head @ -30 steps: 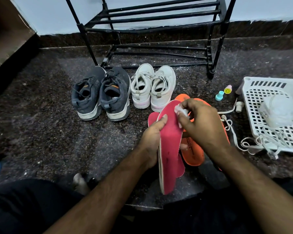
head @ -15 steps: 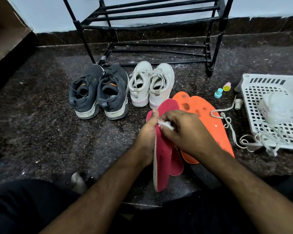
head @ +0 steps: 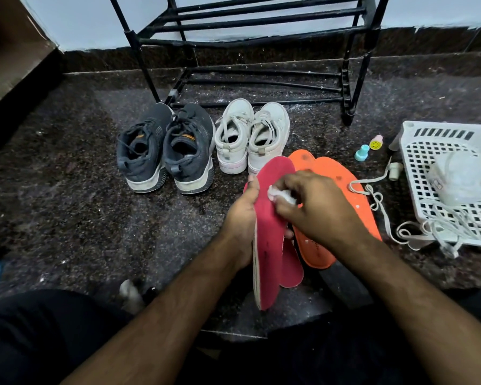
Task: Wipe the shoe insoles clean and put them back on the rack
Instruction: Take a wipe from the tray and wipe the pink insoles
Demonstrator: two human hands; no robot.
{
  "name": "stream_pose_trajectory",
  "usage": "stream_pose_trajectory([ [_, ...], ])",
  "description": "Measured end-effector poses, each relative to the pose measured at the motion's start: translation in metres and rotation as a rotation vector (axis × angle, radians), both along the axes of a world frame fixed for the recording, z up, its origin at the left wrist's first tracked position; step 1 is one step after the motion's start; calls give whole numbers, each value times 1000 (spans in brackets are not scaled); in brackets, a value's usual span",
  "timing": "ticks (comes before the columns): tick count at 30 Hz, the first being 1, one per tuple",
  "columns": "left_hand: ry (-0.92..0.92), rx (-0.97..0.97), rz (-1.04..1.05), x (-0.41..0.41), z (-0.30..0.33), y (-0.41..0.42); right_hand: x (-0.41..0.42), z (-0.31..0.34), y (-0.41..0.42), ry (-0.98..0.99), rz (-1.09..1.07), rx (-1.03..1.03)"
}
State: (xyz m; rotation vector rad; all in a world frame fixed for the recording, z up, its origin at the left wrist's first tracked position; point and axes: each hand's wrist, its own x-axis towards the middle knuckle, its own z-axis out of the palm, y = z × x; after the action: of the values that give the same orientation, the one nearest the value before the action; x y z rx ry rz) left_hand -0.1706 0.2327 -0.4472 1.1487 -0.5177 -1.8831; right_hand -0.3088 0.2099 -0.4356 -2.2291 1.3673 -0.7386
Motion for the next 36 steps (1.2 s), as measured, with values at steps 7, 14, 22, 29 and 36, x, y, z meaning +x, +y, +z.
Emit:
stream_pose_trajectory([
  [7, -37, 27, 23, 12, -12, -8, -13, 7, 2, -178, -242, -47],
  [14, 69, 65, 322, 22, -8, -15, 11, -19, 24, -287, -202, 288],
  [22, 78, 3, 377, 37, -2, -10, 30, -32, 37, -240, -171, 465],
  [29, 18, -145, 486, 39, -4, 8, 38, -38, 47, -433, -127, 521],
  [36, -461, -26, 506, 48, -24, 22, 45, -53, 55, -286, -143, 481],
])
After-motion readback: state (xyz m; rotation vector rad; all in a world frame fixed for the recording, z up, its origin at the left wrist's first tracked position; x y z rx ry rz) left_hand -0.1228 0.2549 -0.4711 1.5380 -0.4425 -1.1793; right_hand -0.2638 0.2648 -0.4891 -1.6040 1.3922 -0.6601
